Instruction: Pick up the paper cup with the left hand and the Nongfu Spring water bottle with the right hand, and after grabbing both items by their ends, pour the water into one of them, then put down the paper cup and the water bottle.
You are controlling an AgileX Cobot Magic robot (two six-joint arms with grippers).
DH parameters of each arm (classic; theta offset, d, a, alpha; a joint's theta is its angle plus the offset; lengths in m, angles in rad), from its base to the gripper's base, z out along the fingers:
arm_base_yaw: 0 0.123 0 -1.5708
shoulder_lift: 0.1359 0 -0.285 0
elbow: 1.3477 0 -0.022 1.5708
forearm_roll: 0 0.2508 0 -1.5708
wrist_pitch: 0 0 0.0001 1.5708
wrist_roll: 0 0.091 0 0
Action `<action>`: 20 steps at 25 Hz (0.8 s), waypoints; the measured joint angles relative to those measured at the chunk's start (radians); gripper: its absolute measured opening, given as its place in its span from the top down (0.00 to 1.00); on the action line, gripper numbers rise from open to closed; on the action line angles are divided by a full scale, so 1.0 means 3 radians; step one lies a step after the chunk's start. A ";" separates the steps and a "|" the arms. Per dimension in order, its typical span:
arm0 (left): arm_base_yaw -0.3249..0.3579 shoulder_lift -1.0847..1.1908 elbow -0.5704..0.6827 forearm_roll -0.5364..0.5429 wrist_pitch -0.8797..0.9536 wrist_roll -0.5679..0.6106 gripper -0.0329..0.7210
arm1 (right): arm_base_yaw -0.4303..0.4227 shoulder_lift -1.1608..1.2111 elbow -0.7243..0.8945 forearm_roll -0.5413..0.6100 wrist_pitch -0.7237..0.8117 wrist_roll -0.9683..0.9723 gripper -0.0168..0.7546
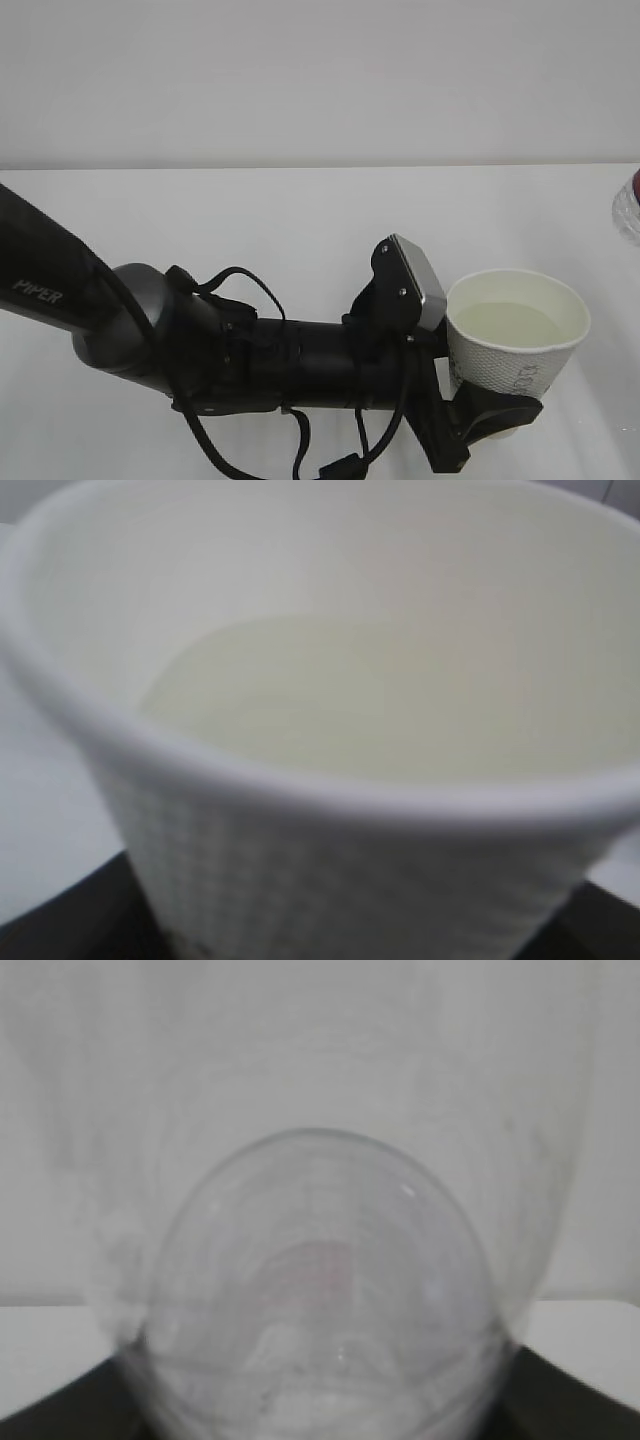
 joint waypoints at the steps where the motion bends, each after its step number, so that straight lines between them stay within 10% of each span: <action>1: 0.0000 0.0000 0.0000 0.0000 0.0000 0.0000 0.25 | 0.0000 0.0000 -0.0002 0.0000 0.0055 0.0000 0.44; 20: 0.0000 0.0000 0.0000 0.0000 0.0000 0.0000 0.25 | 0.0000 0.0383 -0.0010 0.0000 0.0274 0.0000 0.44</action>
